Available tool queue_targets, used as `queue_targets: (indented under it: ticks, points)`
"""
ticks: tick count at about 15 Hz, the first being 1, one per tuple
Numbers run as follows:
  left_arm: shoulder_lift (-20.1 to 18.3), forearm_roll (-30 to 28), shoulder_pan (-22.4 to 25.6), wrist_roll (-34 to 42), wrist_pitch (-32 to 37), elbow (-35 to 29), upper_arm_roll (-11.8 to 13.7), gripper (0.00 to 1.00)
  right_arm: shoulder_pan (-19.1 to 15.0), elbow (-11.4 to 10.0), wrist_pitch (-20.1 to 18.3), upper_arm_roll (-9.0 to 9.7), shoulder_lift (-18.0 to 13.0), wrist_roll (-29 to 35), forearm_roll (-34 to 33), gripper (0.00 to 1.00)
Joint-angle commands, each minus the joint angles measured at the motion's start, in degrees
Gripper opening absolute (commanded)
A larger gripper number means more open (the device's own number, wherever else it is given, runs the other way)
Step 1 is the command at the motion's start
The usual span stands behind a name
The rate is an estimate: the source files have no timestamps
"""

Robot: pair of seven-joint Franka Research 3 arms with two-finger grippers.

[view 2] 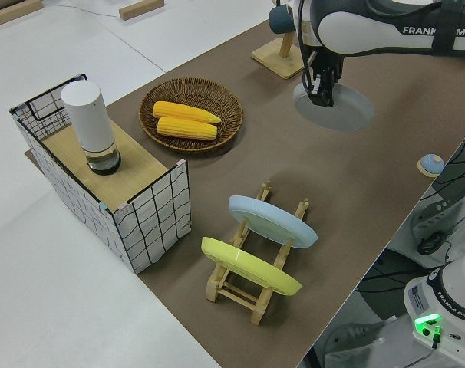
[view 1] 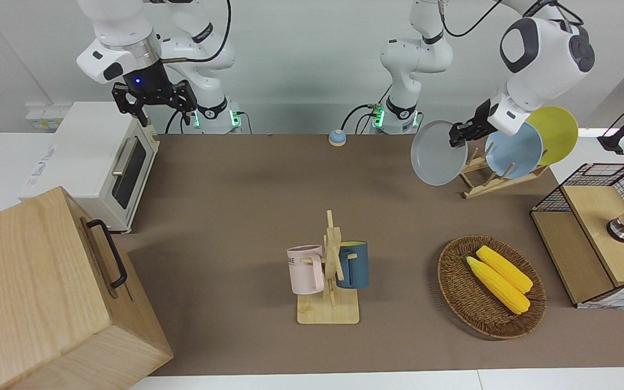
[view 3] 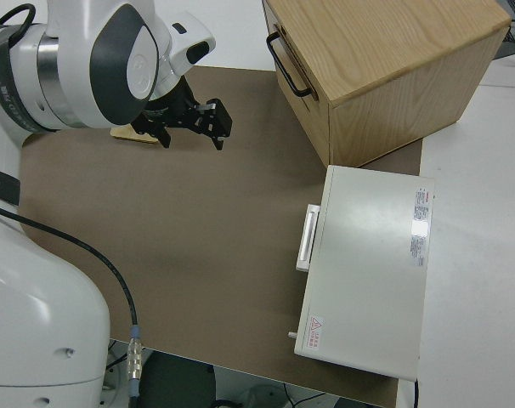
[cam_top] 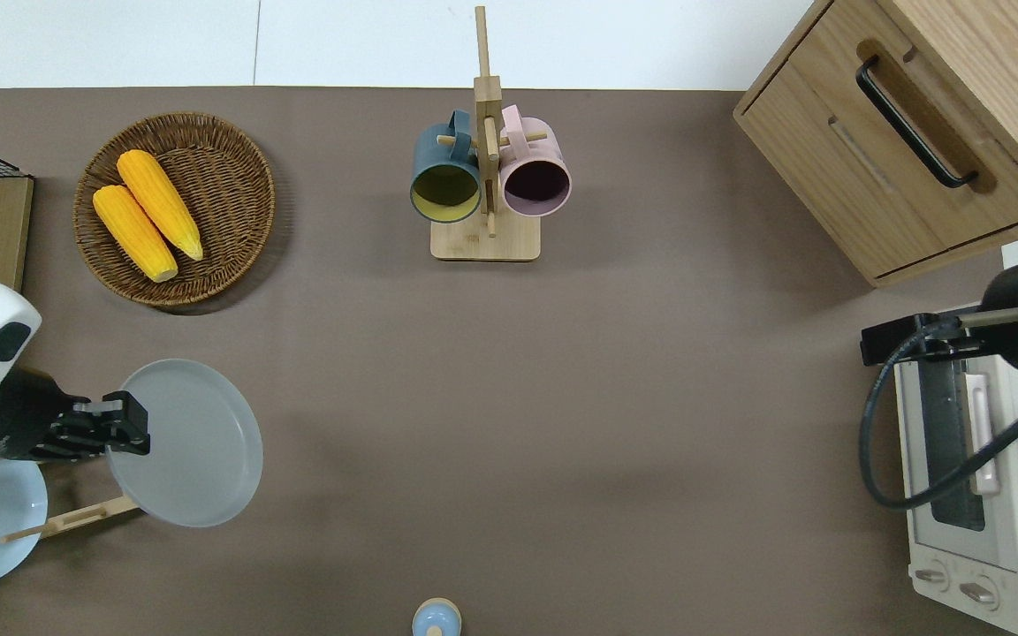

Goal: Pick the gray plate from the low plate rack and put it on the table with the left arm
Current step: 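Lift the gray plate out of the rack with the left gripper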

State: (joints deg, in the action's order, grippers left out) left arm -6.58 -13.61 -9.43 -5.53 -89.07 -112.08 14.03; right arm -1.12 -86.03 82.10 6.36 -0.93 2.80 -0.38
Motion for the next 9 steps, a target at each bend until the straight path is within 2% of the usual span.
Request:
queue_targets:
  ticks: [1, 9]
  points:
    - [-0.5, -2.2, -2.0, 0.5, -2.2, -4.5, 0.6, 0.03, -1.4, 0.4, -0.9, 1.03, -0.1, 0.5, 1.1, 0.990]
    - [1.4, -7.5, -3.1, 0.6, -4.9, -6.6, -0.6, 0.03, -1.4, 0.4, -0.9, 1.03, -0.1, 0.5, 1.1, 0.990]
